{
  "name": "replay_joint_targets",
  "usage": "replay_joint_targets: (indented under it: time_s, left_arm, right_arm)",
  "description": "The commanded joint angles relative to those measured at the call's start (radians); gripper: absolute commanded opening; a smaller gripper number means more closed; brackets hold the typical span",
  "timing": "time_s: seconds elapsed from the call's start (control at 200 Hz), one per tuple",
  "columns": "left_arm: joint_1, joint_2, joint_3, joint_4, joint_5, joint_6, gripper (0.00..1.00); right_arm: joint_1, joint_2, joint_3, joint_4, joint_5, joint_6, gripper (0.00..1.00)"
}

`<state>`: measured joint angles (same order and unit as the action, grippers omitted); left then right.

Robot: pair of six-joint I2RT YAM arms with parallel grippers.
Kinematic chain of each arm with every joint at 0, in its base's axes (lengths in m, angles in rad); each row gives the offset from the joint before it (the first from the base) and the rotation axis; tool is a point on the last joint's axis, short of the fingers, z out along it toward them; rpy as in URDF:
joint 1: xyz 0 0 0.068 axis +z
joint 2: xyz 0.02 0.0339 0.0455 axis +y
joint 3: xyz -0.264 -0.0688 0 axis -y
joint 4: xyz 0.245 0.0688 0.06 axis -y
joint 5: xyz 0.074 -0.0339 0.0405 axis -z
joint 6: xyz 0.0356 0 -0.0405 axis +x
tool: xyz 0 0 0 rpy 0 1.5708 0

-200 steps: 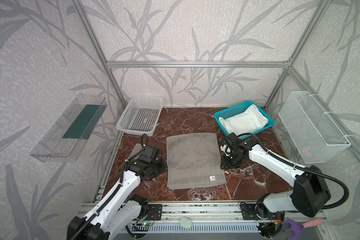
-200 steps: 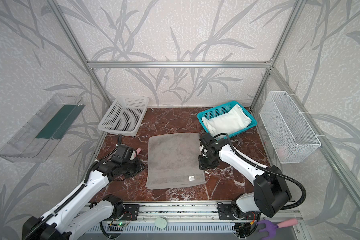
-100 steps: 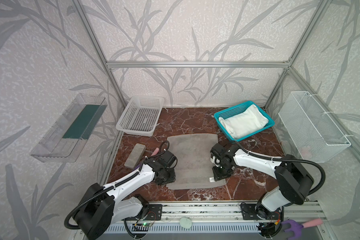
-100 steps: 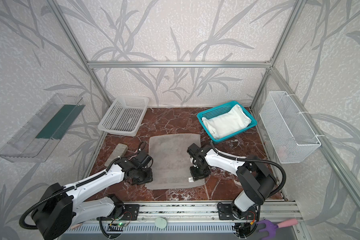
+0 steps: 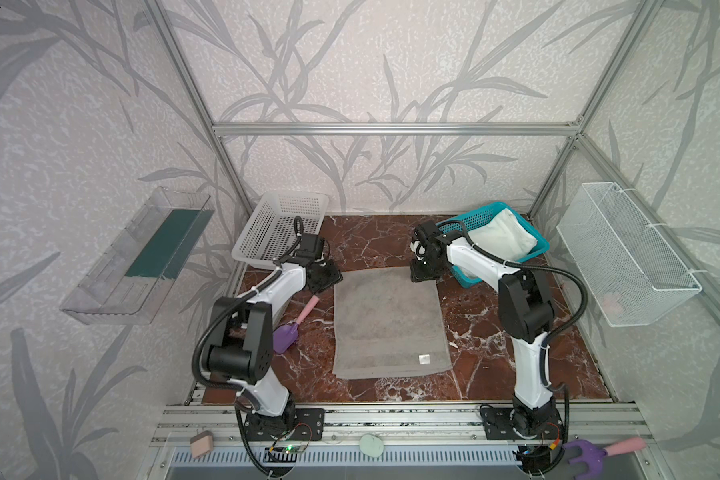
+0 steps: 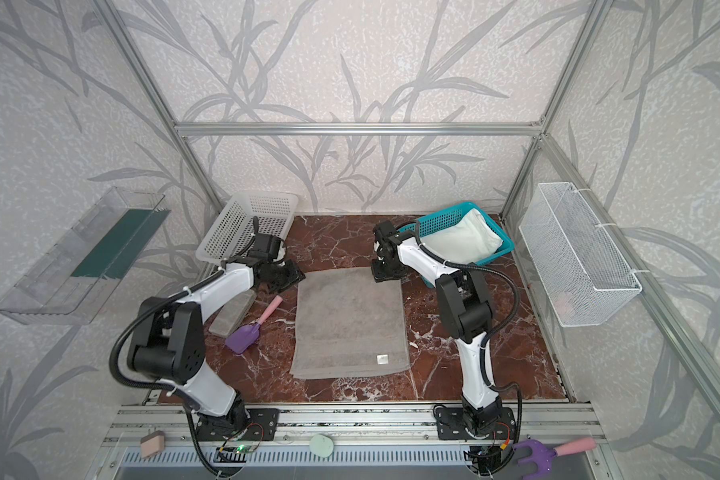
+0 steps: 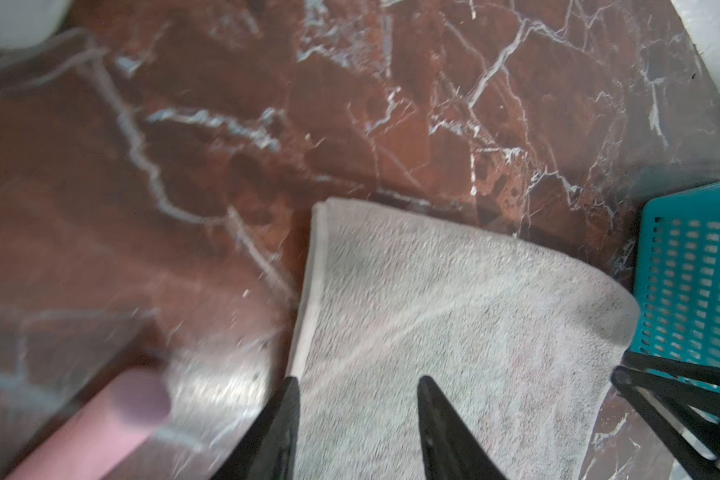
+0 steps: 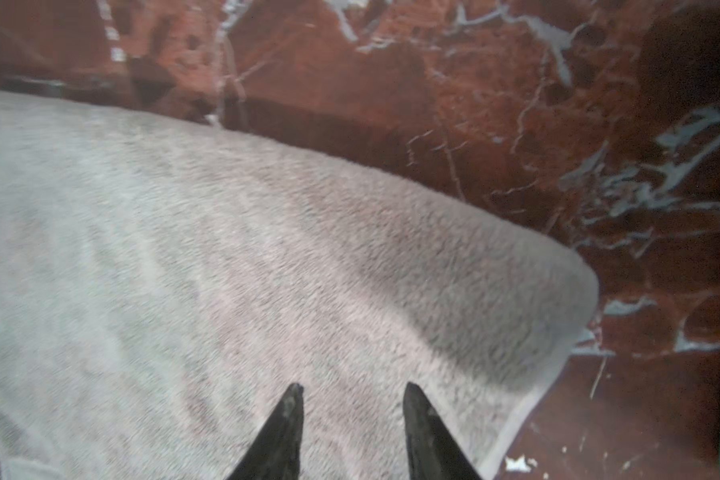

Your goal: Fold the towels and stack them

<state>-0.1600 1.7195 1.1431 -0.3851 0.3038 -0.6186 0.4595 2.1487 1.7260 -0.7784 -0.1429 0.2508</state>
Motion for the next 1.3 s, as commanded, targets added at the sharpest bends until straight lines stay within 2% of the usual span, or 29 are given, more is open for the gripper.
replay_joint_targets:
  time_s: [0.0,0.255,0.445,0.57,0.755,0.88,1.14,1.295]
  left_arm:
    - [-0.005,0.076,0.048,0.079,0.067,0.02,0.45]
    - [-0.003,0.258,0.108,0.052,-0.003,0.056,0.45]
    - [-0.003,0.227,0.126,-0.011,-0.042,0.101,0.47]
    - [0.009,0.193,0.173,-0.051,-0.053,0.132,0.53]
    - [0.07,0.255,0.232,-0.052,0.022,0.094,0.6]
    - [0.073,0.285,0.244,-0.036,0.051,0.083,0.62]
    - [0.07,0.314,0.208,-0.011,0.105,0.065,0.62]
    - [0.062,0.321,0.19,0.006,0.133,0.054,0.56]
  right_arm:
    - [-0.039,0.041,0.065,-0.058,0.022,-0.039,0.4]
    - [-0.103,0.088,0.055,-0.057,0.019,-0.064,0.4]
    - [-0.149,0.079,0.037,-0.046,-0.031,-0.051,0.43]
    - [-0.159,0.077,0.047,-0.044,-0.047,-0.04,0.45]
    - [-0.167,0.087,0.061,-0.013,-0.063,-0.012,0.47]
    - [-0.167,0.114,0.084,-0.015,-0.08,-0.005,0.48]
    - [-0.167,0.151,0.104,0.0,-0.126,0.008,0.44]
    - [-0.166,0.162,0.107,0.006,-0.148,0.012,0.39]
